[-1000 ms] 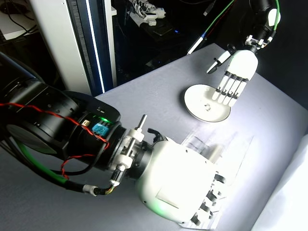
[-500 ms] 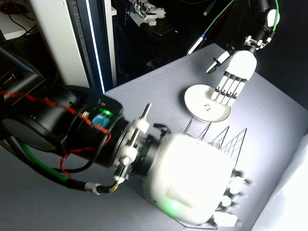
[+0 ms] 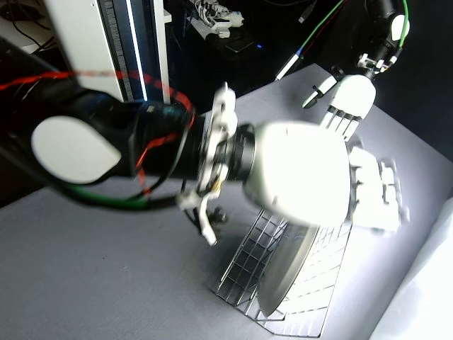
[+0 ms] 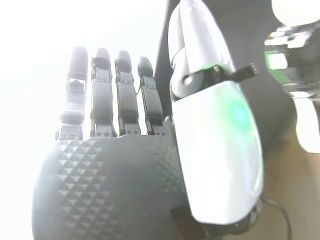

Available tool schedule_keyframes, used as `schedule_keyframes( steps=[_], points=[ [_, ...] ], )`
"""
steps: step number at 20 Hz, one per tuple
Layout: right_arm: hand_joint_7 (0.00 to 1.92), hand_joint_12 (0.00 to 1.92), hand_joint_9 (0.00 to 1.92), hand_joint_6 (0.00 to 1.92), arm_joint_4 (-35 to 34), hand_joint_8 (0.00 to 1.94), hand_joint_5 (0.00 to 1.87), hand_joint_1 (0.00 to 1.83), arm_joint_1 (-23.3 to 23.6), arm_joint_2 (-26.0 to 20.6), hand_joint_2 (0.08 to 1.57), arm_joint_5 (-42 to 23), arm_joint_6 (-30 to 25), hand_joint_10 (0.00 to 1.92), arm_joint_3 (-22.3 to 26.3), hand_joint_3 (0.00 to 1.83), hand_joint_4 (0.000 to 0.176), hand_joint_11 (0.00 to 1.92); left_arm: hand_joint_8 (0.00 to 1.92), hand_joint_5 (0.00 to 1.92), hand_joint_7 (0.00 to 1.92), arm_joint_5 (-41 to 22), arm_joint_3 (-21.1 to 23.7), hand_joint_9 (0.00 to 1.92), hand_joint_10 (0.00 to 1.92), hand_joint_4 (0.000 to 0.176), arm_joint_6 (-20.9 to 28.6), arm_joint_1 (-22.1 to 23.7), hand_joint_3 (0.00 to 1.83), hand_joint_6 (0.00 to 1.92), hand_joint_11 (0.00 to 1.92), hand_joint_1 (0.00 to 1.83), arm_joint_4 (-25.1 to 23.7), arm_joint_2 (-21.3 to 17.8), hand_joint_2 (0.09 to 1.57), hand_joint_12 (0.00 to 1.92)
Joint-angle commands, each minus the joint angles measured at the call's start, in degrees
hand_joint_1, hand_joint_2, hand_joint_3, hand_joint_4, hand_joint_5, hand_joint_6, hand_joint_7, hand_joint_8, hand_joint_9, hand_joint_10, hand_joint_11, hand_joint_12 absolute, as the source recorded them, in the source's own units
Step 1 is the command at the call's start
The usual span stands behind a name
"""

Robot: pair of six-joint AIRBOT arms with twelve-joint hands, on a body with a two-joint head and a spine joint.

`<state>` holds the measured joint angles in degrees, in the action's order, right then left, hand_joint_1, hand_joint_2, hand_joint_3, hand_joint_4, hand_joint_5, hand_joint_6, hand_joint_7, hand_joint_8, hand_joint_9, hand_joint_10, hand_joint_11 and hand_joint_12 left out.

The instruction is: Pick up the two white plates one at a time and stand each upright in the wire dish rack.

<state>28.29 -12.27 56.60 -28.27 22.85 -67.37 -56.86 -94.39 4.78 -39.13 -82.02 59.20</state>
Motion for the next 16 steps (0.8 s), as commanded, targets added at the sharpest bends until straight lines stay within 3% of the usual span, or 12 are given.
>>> schedule_keyframes(
  steps=[1, 8, 13, 15, 16],
  points=[
    [0.02, 0.05, 0.01, 0.01, -1.55, 0.00, 0.03, 1.21, 1.03, -0.52, 0.97, -6.86, -0.13, 0.00, 0.92, 0.00, 0.000, 0.00, 0.00, 0.15, 0.13, -1.34, -0.05, 0.10, 0.00, 0.000, 0.73, -0.75, 0.00, 0.00, 0.00, 0.00, 2.02, 0.31, 1.23, 0.20],
    [0.00, 0.00, 0.00, 0.00, 4.71, 0.00, 0.00, 1.16, 1.31, -0.51, 0.85, -6.97, -0.34, 0.00, 6.32, 0.00, 0.000, 0.00, 0.00, 0.11, 0.09, -1.64, -0.13, 0.07, 0.00, 0.000, 1.91, -5.95, 0.00, 0.00, 0.00, 0.00, 2.07, 1.46, 1.23, 0.12],
    [0.00, 0.00, 0.00, 0.00, 14.37, 0.00, 0.00, 1.27, -0.77, -0.39, 0.84, -8.08, -0.71, 0.00, 7.79, 0.00, 0.000, 0.00, 0.00, 0.14, 0.12, -3.87, -0.32, 0.10, 0.00, 0.000, 2.86, -1.06, 0.00, 0.00, 0.00, 0.00, 2.57, 0.84, 1.23, 0.22],
    [0.00, 0.00, 0.00, 0.00, 15.58, 0.00, 0.00, 1.29, -2.19, 0.16, 0.85, -7.89, -0.72, 0.00, 8.17, 0.00, 0.000, 0.00, 0.00, 0.11, 0.08, -4.14, -0.47, 0.06, 0.00, 0.000, 2.87, 1.79, 0.00, 0.00, 0.00, 0.00, 3.09, 0.38, 1.24, 0.09],
    [0.00, 0.00, 0.00, 0.00, 16.10, 0.00, 0.00, 1.38, -2.96, 0.79, 0.87, -7.72, -0.70, 0.00, 8.31, 0.00, 0.000, 0.00, 0.00, 0.10, 0.08, -4.13, -0.74, 0.06, 0.00, 0.000, 3.13, 3.29, 0.00, 0.00, 0.00, 0.00, 3.39, 0.23, 1.23, 0.08]
  ],
)
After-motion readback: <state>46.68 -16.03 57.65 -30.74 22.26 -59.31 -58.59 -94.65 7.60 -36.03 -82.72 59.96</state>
